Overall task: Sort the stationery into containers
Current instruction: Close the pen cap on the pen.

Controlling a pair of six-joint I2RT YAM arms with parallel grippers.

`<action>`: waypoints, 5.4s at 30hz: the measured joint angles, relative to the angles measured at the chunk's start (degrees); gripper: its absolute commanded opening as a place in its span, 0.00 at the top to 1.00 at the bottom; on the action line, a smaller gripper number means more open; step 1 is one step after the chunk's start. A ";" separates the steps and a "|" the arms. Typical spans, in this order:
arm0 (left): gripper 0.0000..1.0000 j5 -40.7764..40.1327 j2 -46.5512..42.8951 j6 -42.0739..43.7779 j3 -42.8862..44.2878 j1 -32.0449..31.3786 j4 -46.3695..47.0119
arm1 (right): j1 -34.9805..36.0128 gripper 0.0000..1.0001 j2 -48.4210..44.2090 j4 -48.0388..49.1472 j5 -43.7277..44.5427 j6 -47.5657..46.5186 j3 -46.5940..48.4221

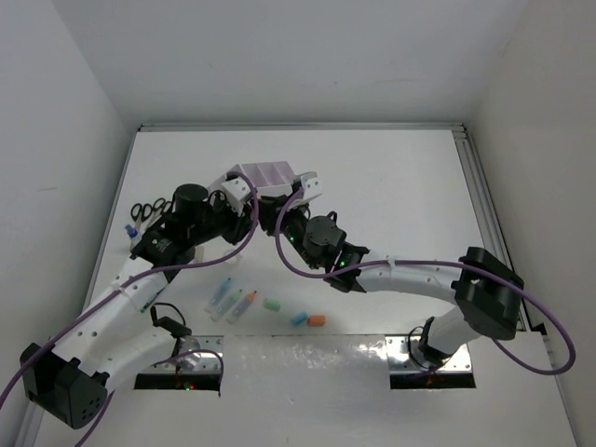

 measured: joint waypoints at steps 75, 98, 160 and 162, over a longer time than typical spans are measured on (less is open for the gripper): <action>0.47 13.42 -6.51 8.28 0.02 0.66 8.92 | 1.20 1.00 -1.95 -27.12 -5.18 5.27 2.75; 0.31 18.10 -10.73 7.17 -5.25 0.79 9.77 | -1.86 1.00 -8.85 -29.14 -0.33 0.90 3.43; 1.00 4.00 -4.17 -1.22 -6.49 -6.97 13.33 | -0.61 0.65 -10.86 -29.90 0.79 -0.61 11.34; 1.00 4.00 -4.20 -1.11 -6.49 -7.04 13.33 | -0.72 0.71 -10.10 -29.99 0.57 -0.59 11.34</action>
